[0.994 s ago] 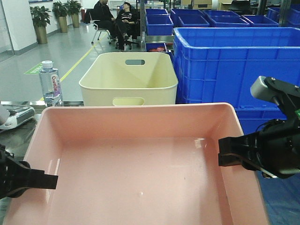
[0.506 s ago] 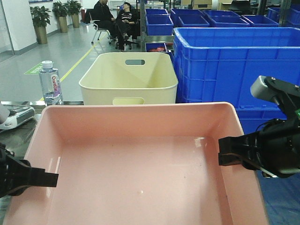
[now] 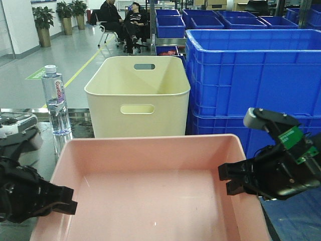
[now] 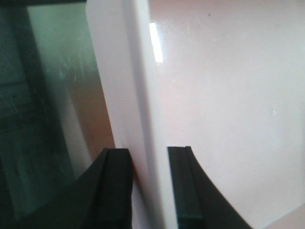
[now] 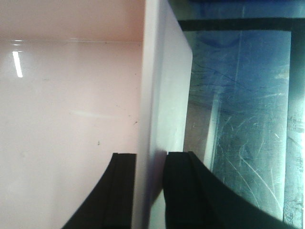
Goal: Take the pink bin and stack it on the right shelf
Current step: 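Lower the pink bin onto the metal table and open both grippers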
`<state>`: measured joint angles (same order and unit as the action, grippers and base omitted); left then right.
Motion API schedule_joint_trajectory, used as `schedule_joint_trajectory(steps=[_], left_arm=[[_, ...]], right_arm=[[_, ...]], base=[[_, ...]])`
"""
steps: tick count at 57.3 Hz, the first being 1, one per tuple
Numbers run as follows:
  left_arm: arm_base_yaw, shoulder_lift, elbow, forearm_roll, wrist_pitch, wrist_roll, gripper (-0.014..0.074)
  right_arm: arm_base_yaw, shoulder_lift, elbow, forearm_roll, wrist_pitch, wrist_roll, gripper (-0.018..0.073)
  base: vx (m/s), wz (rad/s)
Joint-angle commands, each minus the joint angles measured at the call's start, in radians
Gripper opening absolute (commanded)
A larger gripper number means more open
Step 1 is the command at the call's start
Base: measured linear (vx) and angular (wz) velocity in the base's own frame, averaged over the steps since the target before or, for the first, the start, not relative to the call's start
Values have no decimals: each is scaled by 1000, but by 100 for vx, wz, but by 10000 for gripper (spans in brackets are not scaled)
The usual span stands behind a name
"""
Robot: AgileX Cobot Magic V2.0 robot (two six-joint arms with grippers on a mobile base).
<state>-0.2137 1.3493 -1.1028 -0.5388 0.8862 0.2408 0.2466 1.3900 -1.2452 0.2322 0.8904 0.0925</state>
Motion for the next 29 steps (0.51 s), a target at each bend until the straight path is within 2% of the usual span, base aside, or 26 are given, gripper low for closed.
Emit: schedule_joint_trajectory(steps=[1, 13, 22, 29], left_arm=[[-7, 8, -29, -68, -42, 18, 23], [-7, 68, -29, -68, -50, 18, 117], [-7, 87, -29, -66, -56, 23, 248], [-7, 90, -29, -66, -56, 60, 367]], right_arm=[[-6, 2, -37, 29, -80, -12, 6], [-6, 66, -37, 29, -86, -11, 81], [-6, 106, -37, 29, -88, -11, 188], [-6, 128, -37, 29, -76, -11, 291]], base=[[0, 0], [0, 0], [0, 0], [0, 0]])
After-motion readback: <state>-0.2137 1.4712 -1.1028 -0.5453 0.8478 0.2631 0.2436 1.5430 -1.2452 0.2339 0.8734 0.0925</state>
